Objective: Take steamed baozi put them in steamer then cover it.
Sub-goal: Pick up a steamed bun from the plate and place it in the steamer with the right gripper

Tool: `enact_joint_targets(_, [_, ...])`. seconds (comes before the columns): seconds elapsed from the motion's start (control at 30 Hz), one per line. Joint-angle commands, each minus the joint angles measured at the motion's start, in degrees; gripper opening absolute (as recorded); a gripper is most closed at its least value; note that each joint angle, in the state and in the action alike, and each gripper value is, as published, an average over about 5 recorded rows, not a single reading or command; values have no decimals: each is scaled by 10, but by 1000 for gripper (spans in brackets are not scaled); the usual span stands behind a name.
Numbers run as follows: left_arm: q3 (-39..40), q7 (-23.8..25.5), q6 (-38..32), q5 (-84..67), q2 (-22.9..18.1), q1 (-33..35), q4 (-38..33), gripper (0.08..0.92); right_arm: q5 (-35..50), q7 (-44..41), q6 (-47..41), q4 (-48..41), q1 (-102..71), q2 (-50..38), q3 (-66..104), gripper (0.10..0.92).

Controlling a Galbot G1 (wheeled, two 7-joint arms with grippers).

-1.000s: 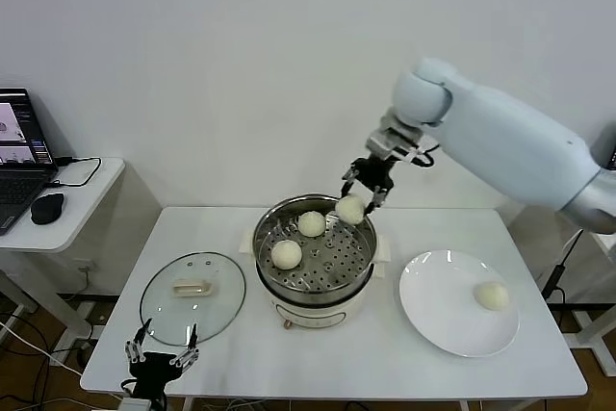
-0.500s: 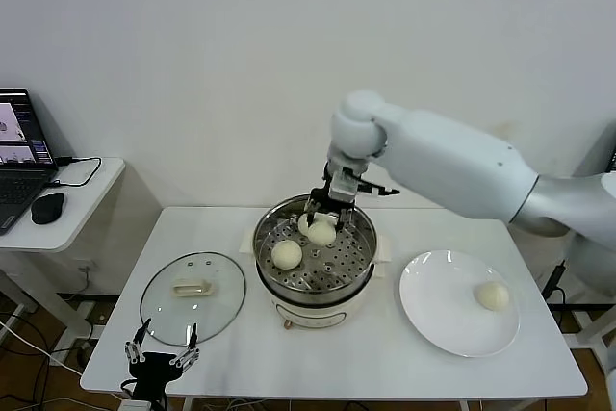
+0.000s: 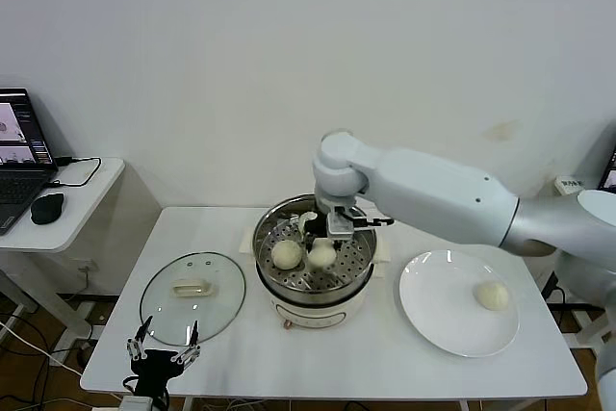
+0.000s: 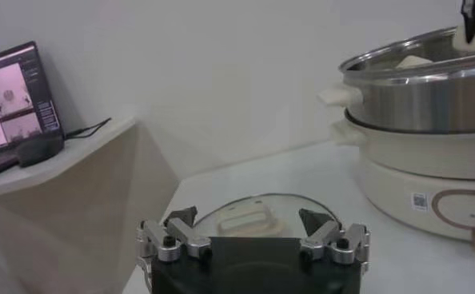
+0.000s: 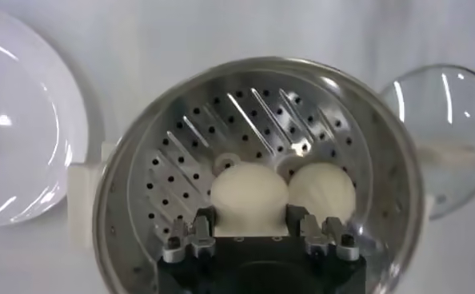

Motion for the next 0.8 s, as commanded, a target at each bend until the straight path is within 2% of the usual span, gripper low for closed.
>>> enact_joint_targets(0.03, [0, 1, 1, -1, 0, -3, 3, 823, -15, 5, -1, 34, -12, 7, -8, 551])
enact_joint_targets(0.8, [0, 0, 1, -6, 2, -5, 8, 823, 11, -7, -20, 26, -30, 14, -17, 555])
